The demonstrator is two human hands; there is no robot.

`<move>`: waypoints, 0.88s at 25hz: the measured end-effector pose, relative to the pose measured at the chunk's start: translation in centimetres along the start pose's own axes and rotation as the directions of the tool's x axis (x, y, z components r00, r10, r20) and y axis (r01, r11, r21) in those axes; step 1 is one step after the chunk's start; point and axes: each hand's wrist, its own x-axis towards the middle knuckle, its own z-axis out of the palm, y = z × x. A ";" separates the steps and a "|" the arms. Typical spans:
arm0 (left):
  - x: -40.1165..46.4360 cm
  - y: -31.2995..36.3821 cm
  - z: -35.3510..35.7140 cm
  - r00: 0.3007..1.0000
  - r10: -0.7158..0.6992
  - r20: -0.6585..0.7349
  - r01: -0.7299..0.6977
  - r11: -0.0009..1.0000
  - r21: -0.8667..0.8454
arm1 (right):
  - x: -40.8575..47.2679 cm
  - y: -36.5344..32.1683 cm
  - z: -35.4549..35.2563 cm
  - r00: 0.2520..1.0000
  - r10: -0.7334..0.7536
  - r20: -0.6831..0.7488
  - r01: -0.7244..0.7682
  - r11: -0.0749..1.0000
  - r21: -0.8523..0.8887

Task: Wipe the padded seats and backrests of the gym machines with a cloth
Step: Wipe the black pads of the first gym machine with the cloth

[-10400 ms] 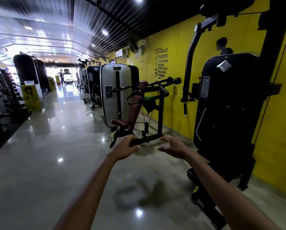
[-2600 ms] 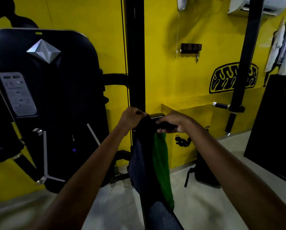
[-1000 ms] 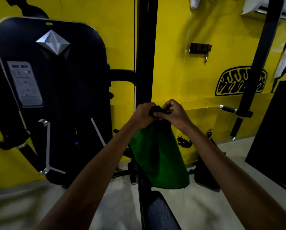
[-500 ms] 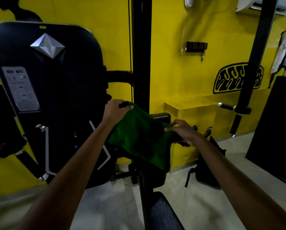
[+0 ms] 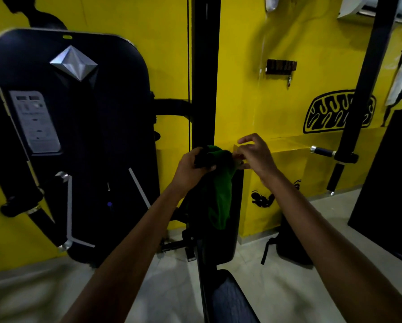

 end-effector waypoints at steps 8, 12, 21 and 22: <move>-0.6 -0.3 -1.6 0.988 -0.145 -0.047 0.108 0.883 -0.458 | -3.2 4.9 0.4 0.884 0.133 0.449 -0.188 0.979 0.079; -0.7 0.5 -3.8 0.980 -0.165 -0.111 0.161 0.986 -0.046 | -1.7 3.4 0.1 0.899 0.070 0.433 -0.041 0.996 -0.075; 0.2 0.9 -4.7 0.997 -0.008 0.075 -0.022 0.921 0.388 | -1.3 2.7 -0.8 0.797 0.142 0.588 0.122 0.914 -0.387; 0.0 0.3 -4.7 1.000 -0.014 0.020 0.005 0.925 0.381 | -1.4 3.1 -1.3 0.819 0.151 0.554 0.102 0.911 -0.399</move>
